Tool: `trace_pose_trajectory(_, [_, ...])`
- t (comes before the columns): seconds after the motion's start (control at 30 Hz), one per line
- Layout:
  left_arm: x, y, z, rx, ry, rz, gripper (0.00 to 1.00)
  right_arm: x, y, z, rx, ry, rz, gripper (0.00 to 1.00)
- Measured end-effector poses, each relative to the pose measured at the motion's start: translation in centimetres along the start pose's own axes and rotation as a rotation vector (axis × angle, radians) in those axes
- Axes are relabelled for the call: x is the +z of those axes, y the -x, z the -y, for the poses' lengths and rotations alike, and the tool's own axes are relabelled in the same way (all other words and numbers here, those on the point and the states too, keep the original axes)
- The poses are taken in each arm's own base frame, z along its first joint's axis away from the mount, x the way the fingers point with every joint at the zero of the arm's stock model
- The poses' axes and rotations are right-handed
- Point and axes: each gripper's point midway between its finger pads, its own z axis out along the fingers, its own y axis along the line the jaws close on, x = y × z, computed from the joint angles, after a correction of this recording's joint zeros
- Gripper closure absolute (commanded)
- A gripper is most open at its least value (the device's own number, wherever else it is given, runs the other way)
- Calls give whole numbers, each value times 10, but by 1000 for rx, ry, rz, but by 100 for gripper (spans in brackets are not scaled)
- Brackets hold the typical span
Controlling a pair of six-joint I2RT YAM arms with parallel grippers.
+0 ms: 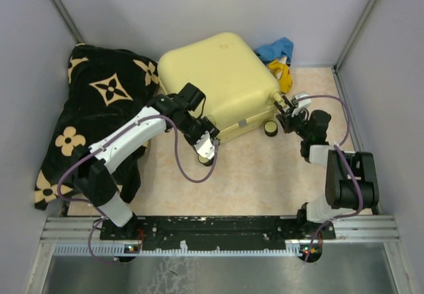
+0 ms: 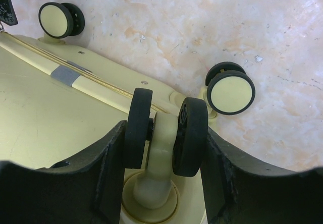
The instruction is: Pack the luggage
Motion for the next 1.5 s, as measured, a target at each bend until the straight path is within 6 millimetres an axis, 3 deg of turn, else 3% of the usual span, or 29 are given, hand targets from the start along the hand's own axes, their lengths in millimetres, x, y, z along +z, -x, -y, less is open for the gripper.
trace_pose_trajectory(0.5, [-9, -29, 1, 43, 14, -51, 100, 53, 24, 36, -66, 242, 28, 100])
trace_pose_trajectory(0.77, [-4, -31, 6, 78, 1, -50, 100, 103, 39, 61, -132, 357, 50, 100])
trace_pose_trajectory(1.17, [0, -37, 6, 62, -46, -32, 100, 175, 55, 52, -184, 499, 104, 100])
trace_pose_trajectory(1.23, [0, -37, 5, 46, -50, -23, 91, 184, 56, 49, -200, 499, 115, 100])
trace_pose_trajectory(1.33, [-3, -37, 1, -17, -59, -6, 55, 188, 56, 43, -211, 495, 118, 100])
trace_pose_trajectory(1.43, [-10, -37, -7, -95, -81, 16, 25, 189, 51, 40, -225, 491, 121, 100])
trace_pose_trajectory(1.47, [-13, -36, -8, -126, -84, 27, 5, 188, 49, 39, -227, 489, 120, 100])
trace_pose_trajectory(1.5, [-17, -32, -5, -211, -86, 49, 0, 187, 46, 37, -234, 484, 121, 100])
